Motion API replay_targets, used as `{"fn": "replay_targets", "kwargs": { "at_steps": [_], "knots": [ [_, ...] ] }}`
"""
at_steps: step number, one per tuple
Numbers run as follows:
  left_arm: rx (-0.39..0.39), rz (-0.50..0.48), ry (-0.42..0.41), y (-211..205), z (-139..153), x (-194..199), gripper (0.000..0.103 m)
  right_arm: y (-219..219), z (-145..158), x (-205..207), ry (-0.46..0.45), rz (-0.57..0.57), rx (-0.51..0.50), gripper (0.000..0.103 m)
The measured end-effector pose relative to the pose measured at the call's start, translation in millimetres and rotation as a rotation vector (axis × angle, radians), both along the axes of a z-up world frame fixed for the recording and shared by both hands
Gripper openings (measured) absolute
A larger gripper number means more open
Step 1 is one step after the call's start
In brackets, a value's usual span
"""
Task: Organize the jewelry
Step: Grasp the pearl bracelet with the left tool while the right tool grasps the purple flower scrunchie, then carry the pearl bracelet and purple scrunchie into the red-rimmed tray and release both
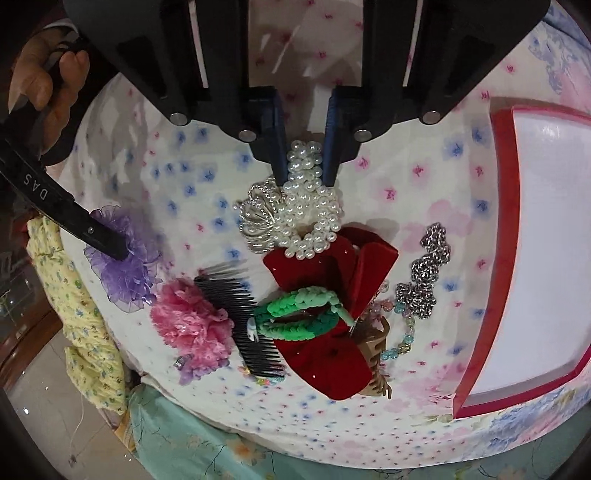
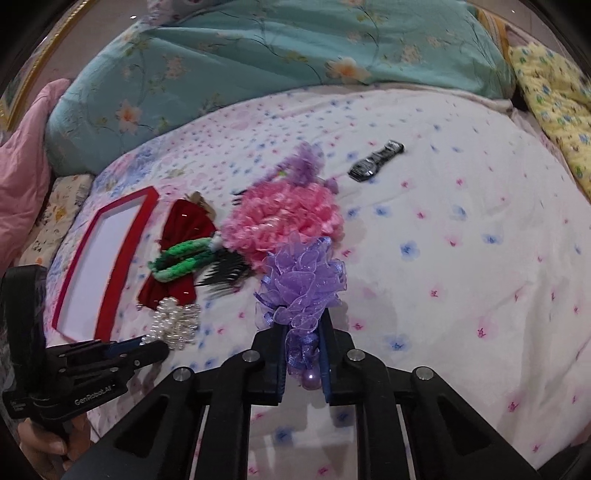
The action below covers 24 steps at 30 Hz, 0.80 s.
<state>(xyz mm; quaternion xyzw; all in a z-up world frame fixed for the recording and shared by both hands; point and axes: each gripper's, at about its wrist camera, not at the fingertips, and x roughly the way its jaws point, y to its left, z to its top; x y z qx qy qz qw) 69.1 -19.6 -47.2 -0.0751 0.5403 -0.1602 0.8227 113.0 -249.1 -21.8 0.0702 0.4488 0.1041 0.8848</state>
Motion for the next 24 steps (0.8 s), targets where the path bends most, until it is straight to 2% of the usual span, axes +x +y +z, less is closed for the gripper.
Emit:
{"fn": "replay_targets", "kwargs": {
  "at_steps": [4,12,18,24],
  "knots": [
    [-0.015,0.012,-0.038,1,14,-6,0.011,6,15,-8,-0.028,0.025,0.031,0.012],
    [-0.056,0.076,-0.122,35,53,-19,0.011,30,30,-12,-0.028,0.104,0.107,0.012],
    [-0.051,0.16,-0.201,75,81,-27,0.011,68,31,-19,-0.02,0.199,0.155,0.013],
    [-0.011,0.259,-0.235,127,83,-24,0.011,126,28,-17,0.014,0.33,0.183,0.013]
  ]
}}
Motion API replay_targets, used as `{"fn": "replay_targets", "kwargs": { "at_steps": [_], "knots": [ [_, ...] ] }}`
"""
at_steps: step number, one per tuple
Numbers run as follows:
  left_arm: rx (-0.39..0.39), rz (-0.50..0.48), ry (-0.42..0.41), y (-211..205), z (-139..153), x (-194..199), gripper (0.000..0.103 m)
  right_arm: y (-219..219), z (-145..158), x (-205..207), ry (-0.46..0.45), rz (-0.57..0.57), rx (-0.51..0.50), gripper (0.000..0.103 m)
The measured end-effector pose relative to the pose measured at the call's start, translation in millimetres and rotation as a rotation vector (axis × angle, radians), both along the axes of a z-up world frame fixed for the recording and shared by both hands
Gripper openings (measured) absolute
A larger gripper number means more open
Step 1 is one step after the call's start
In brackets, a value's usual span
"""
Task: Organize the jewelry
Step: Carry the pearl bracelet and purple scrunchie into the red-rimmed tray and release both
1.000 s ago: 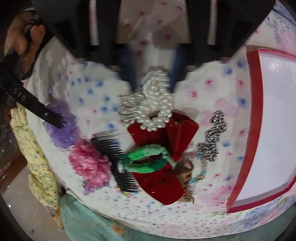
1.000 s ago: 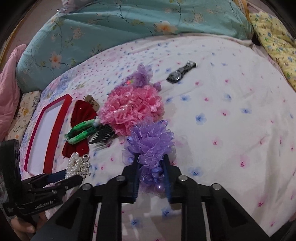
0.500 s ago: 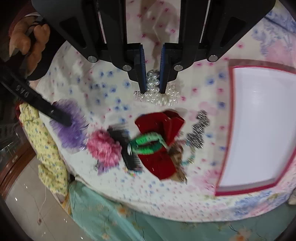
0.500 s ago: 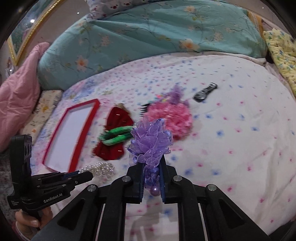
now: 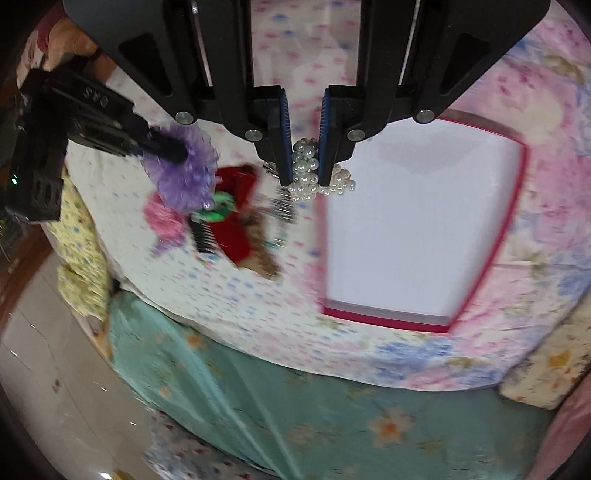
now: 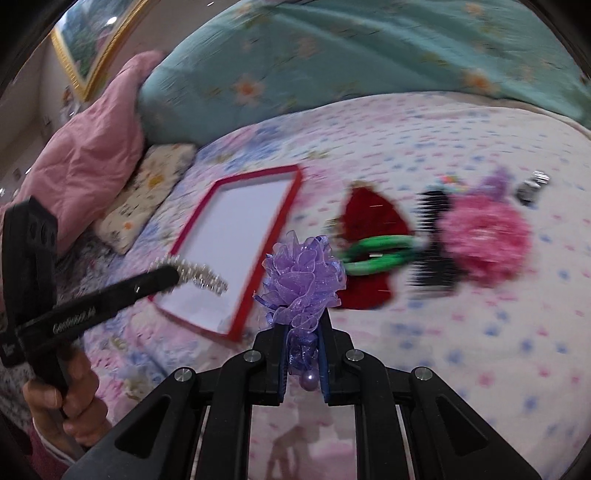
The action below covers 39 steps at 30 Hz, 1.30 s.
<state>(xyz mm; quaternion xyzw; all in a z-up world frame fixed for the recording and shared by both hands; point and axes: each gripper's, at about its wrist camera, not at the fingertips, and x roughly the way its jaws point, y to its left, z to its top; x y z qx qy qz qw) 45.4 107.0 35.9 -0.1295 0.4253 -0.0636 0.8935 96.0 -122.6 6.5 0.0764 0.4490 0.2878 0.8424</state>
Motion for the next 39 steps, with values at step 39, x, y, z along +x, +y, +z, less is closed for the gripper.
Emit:
{"fn": "replay_targets", "kwargs": {
  "at_steps": [39],
  "knots": [
    [0.082,0.111,0.2,94,-78,18,0.011,161,-69,33,0.137,0.225,-0.043,0.026]
  ]
}}
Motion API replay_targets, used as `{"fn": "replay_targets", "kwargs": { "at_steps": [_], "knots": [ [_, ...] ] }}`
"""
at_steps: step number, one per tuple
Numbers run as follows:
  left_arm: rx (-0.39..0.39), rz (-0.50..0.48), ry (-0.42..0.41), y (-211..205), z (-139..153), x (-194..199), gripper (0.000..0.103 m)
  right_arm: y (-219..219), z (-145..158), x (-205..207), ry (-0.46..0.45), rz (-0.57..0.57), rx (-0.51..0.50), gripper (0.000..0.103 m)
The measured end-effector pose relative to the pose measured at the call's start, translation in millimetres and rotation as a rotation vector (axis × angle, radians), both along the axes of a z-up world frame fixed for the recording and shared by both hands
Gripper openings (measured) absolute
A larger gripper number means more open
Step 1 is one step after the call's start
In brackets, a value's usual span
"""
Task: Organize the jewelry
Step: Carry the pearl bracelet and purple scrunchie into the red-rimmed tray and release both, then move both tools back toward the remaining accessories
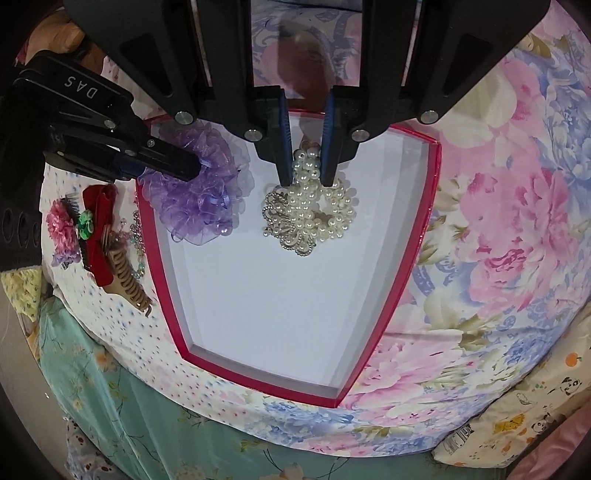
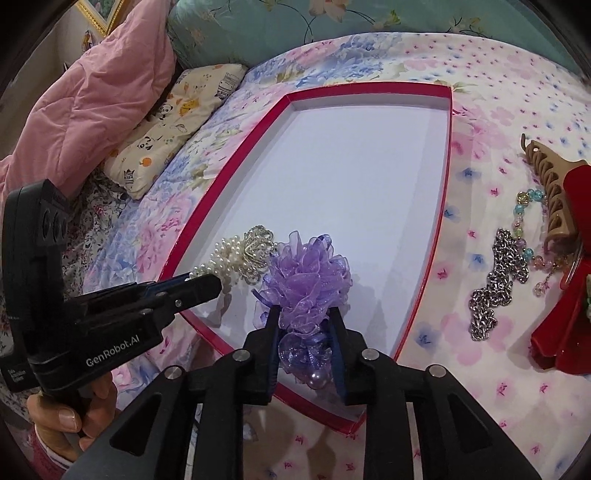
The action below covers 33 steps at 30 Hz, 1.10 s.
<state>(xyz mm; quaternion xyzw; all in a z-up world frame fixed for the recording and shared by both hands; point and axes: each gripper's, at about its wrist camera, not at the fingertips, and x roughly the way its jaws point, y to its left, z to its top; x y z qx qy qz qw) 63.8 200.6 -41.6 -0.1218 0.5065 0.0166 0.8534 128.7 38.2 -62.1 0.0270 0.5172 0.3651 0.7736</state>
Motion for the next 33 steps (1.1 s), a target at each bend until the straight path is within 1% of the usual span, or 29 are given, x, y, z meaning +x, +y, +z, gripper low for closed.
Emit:
{"fn": "replay_targets", "kwargs": {
  "at_steps": [3,4,5,6,7,8,10,11,12,13,14,15,16,17,18,20,24,27,31,33],
  "knots": [
    [0.004,-0.003,0.015,-1,-2,2,0.011,2,-1,0,0.008,0.005,-0.004,0.027],
    [0.002,-0.003,0.021,-1,-3,2,0.011,1,-1,0,0.011,0.007,-0.005,0.028],
    [0.005,0.0,0.024,0,-4,2,0.011,2,0,0,0.012,0.007,-0.003,0.034],
    [0.005,0.0,0.026,0,-4,2,0.012,1,1,-1,0.01,0.006,-0.002,0.037],
    [0.006,0.001,0.027,0,-4,2,0.012,0,4,-2,0.004,0.004,-0.001,0.037],
    [0.009,0.005,0.028,1,-4,1,0.016,-2,6,-3,-0.003,0.003,0.0,0.037],
    [0.011,0.012,0.028,1,-3,-1,0.026,-4,12,-6,-0.015,0.002,0.005,0.037],
    [0.014,0.018,0.027,0,-2,-3,0.041,-6,16,-7,-0.025,-0.001,0.006,0.038],
    [0.017,0.022,0.02,0,0,-5,0.051,-9,19,-9,-0.033,-0.005,0.009,0.04],
    [0.021,0.023,0.013,0,3,-7,0.054,-13,23,-10,-0.039,-0.01,0.014,0.042],
    [0.026,0.026,0.012,-1,4,-8,0.063,-17,26,-11,-0.044,-0.016,0.022,0.043],
    [0.031,0.029,0.013,-2,6,-9,0.07,-21,29,-12,-0.047,-0.022,0.028,0.043],
    [0.035,0.03,0.008,-4,7,-9,0.071,-26,31,-13,-0.05,-0.03,0.035,0.044],
    [0.037,0.03,0.007,-5,8,-10,0.071,-30,33,-14,-0.048,-0.035,0.049,0.05],
    [0.039,0.03,0.009,-6,10,-10,0.071,-34,34,-14,-0.046,-0.04,0.058,0.051],
    [0.042,0.039,0.01,-8,13,-13,0.071,-40,37,-14,-0.049,-0.053,0.063,0.051],
    [0.022,0.057,0.0,-8,19,-19,0.072,-57,38,-16,-0.022,-0.074,0.1,0.051],
    [0.019,0.076,-0.011,-9,25,-23,0.072,-68,38,-19,-0.018,-0.081,0.106,0.051],
    [-0.024,0.085,-0.037,-12,36,-27,0.072,-94,42,-21,0.0,-0.126,0.139,0.051],
    [-0.048,0.075,-0.05,-19,41,-25,0.072,-109,49,-22,-0.019,-0.154,0.15,0.051]
  ]
}}
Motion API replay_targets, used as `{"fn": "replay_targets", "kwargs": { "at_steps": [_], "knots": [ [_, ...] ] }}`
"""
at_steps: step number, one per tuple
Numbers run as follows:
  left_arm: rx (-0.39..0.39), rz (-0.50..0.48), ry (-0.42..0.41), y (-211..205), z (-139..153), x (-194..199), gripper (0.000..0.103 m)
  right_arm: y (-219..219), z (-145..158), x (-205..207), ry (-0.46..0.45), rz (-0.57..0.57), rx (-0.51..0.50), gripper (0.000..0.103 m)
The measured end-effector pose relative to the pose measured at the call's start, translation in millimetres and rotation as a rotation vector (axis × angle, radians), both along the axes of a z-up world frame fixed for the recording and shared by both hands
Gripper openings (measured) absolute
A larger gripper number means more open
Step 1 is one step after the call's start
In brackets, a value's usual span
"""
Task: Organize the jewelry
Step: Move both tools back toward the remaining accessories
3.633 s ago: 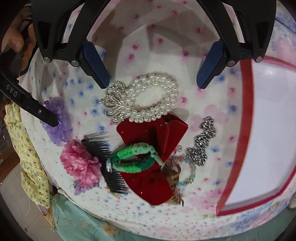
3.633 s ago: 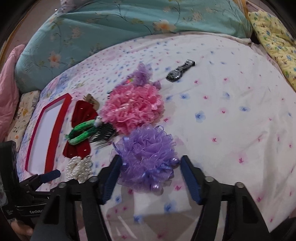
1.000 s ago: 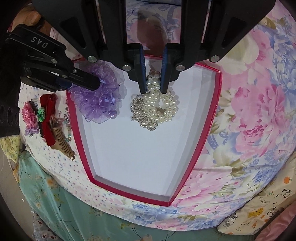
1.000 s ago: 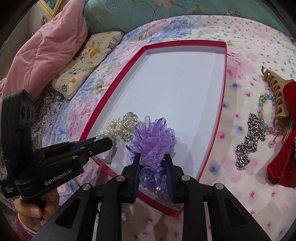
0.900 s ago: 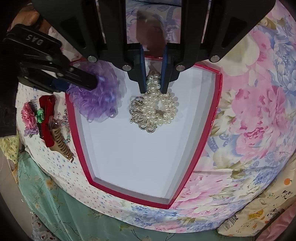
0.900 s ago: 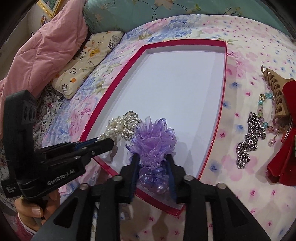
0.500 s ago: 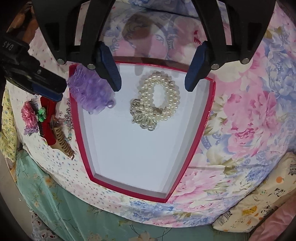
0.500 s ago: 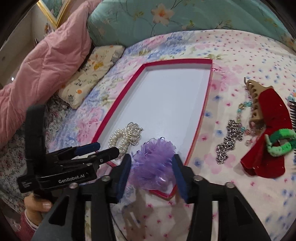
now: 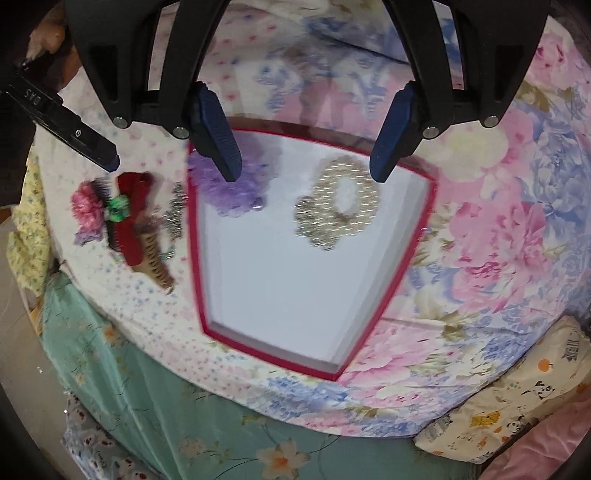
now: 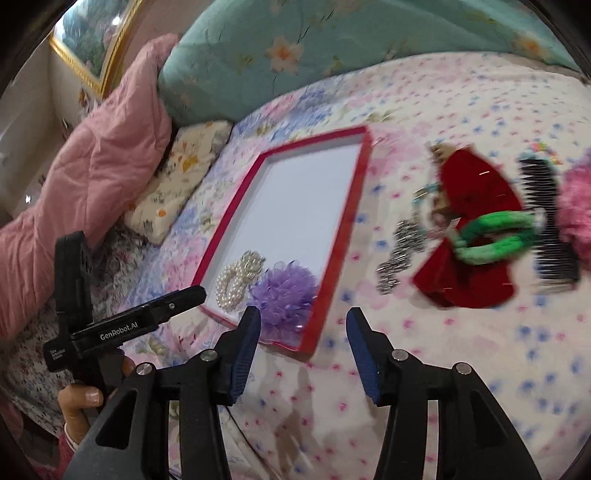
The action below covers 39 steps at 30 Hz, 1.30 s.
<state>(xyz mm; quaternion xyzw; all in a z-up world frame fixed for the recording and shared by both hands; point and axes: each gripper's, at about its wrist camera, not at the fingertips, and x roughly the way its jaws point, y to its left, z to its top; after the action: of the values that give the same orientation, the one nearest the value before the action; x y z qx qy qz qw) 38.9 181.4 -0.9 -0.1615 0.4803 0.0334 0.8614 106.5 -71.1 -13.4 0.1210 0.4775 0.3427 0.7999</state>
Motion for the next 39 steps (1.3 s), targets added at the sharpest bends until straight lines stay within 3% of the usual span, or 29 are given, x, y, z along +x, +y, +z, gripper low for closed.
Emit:
{"fn": "replay_targets", "kwargs": {
  "at_steps": [9,20,25,30,33,39],
  "knots": [
    [-0.046,-0.123,0.006,-63,0,18,0.072,-94,15,3,-0.047,-0.207,-0.044,0.051],
    [-0.032,-0.289,-0.003,-141,4,37,0.072,-171,3,18,-0.023,-0.402,-0.064,0.051],
    [-0.013,-0.375,-0.034,-174,9,48,0.072,-185,1,28,-0.018,-0.438,-0.066,0.051],
    [-0.069,-0.476,-0.074,-199,5,69,0.072,-191,-2,48,-0.015,-0.467,-0.082,0.051],
    [-0.042,-0.509,-0.072,-212,1,83,0.072,-194,-7,63,-0.001,-0.488,-0.094,0.051],
    [0.008,-0.557,-0.032,-230,-20,106,0.06,-195,-30,89,0.077,-0.497,-0.101,0.048]
  ]
}}
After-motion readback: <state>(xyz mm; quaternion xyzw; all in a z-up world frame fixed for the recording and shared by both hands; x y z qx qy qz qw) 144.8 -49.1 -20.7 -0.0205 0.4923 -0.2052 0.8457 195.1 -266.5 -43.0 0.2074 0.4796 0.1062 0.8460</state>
